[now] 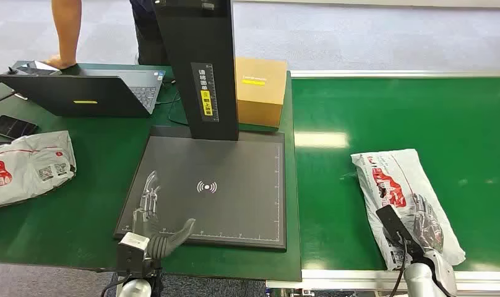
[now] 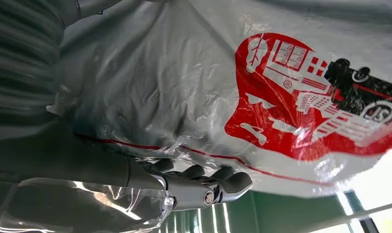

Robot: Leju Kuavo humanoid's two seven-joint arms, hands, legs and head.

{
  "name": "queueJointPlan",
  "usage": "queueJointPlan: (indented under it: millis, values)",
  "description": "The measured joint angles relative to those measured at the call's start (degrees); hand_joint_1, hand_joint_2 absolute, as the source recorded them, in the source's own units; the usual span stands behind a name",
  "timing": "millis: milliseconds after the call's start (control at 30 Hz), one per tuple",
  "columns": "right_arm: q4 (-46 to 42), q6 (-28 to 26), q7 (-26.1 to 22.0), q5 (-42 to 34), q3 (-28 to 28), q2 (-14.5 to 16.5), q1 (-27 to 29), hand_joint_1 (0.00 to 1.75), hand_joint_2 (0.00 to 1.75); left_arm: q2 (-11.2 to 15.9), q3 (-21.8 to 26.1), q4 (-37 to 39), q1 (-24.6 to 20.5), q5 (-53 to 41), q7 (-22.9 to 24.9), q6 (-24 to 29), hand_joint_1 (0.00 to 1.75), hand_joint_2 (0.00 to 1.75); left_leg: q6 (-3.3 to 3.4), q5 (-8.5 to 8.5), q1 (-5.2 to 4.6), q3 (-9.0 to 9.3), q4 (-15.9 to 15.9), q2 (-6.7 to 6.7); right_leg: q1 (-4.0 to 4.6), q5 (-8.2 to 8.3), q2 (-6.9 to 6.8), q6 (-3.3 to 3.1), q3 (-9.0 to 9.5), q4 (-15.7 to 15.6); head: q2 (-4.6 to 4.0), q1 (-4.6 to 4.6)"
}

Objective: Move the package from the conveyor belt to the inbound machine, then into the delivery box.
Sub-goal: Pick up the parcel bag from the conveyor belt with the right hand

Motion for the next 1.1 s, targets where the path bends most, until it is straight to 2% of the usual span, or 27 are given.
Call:
queueJointPlan:
  millis: [200, 233, 267, 367, 733, 833, 1100]
  values:
    - [0.15, 1.68, 3.23, 4.97, 0.63, 0.07, -0.26, 0.00, 1.75, 0.00, -0.38, 0.01, -0.17, -0.31, 0.18, -0.25, 0.00, 1.75, 0.11, -0.09, 0.03, 0.34, 0.00, 0.00, 0.03, -0.12, 0.00, 0.12, 0.39, -0.12, 0.00, -0.01]
    - [0.12, 1.87, 3.66, 5.82, 0.71, 0.11, -0.27, 0.07, 1.75, 0.00, -0.49, 0.02, -0.23, -0.31, 0.21, -0.28, 0.00, 1.75, 0.16, -0.13, 0.04, 0.45, 0.00, -0.01, 0.04, -0.17, -0.01, 0.18, 0.52, -0.15, 0.00, -0.01]
    - [0.06, 1.97, 3.97, 6.51, 0.78, 0.19, -0.27, 0.22, 1.75, 0.00, -0.57, 0.02, -0.28, -0.31, 0.26, -0.30, 0.00, 1.75, 0.21, -0.16, 0.04, 0.57, 0.00, -0.01, 0.04, -0.21, -0.02, 0.22, 0.66, -0.19, 0.00, 0.00]
    - [-0.28, 2.16, 4.39, 7.91, 0.93, 0.55, -0.09, 0.87, 1.75, 0.00, -0.75, 0.02, -0.39, -0.40, 0.56, -0.35, 0.00, 1.75, 0.28, -0.19, 0.04, 0.76, 0.00, -0.04, 0.02, -0.21, -0.06, 0.30, 0.93, -0.26, 0.00, 0.01]
    - [-2.40, 2.23, 4.72, 10.65, 2.29, 2.10, 0.41, 1.64, 1.75, -0.14, -0.79, -0.78, -0.20, -1.62, 1.67, -0.37, 0.00, 1.75, 0.39, -0.17, 0.01, 0.72, 0.04, -0.03, 0.00, -0.08, -0.04, 0.47, 1.04, -0.40, 0.00, 0.01]
    - [-3.38, 1.92, 4.75, 11.01, 2.90, 2.56, 0.48, 1.70, 1.75, -0.15, -0.77, -1.08, -0.04, -1.75, 1.85, -0.36, 0.00, 1.75, 0.39, -0.18, 0.01, 0.71, 0.04, -0.03, 0.01, -0.08, -0.04, 0.47, 1.01, -0.40, 0.00, 0.00]
    - [-6.07, 0.72, 4.71, 11.43, 4.46, 3.84, 1.19, 1.68, 1.75, -0.17, -0.66, -1.32, 0.08, -2.14, 2.10, -0.33, 0.00, 1.75, 0.37, -0.18, 0.04, 0.62, 0.03, -0.03, 0.04, -0.12, -0.04, 0.40, 0.91, -0.38, 0.00, 0.00]
